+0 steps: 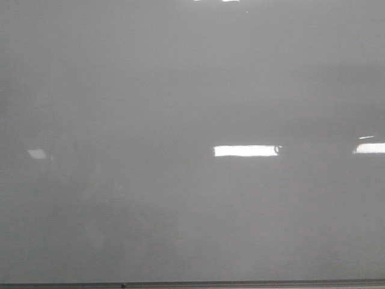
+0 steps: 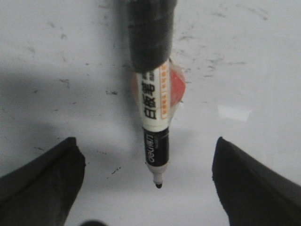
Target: Write number 8 on whiteboard
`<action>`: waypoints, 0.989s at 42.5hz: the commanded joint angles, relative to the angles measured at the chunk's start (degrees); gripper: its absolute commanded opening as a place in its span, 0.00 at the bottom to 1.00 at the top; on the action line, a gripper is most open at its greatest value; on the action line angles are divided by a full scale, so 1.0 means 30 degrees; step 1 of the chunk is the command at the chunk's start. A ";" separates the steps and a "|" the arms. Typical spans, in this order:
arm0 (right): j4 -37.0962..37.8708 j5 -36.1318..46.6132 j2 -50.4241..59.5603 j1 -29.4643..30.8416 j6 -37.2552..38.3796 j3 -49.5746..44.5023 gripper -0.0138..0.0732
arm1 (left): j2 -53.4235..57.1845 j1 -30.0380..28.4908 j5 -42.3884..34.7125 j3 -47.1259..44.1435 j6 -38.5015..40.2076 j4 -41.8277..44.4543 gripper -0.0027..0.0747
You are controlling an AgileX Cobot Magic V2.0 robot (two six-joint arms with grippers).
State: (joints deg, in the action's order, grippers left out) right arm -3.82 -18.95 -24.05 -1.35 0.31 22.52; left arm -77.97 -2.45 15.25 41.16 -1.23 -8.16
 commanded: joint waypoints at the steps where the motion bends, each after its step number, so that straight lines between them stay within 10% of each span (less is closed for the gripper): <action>1: -0.0044 0.1529 -0.0242 -0.0051 -0.0102 0.0673 0.67 | -0.0419 0.0067 -0.1632 0.0766 0.0169 -0.0149 0.74; 12: -0.0044 0.1529 -0.0242 -0.0051 -0.0102 0.0673 0.67 | -0.1500 0.0067 -0.3298 0.0766 0.0169 -0.0013 0.63; 30: -0.0044 0.1529 -0.0242 -0.0051 -0.0102 0.0653 0.67 | -0.1128 0.0067 -0.2884 0.0766 0.0142 0.0323 0.05; 42: -0.0240 0.1283 -0.0269 -0.0051 -0.0102 0.0766 0.67 | 0.1548 0.0188 0.0781 0.0777 0.0091 0.0682 0.01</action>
State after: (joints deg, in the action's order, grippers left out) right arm -3.82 -18.95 -24.05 -1.35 0.31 22.52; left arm -77.53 -2.45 16.58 41.67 -1.23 -6.38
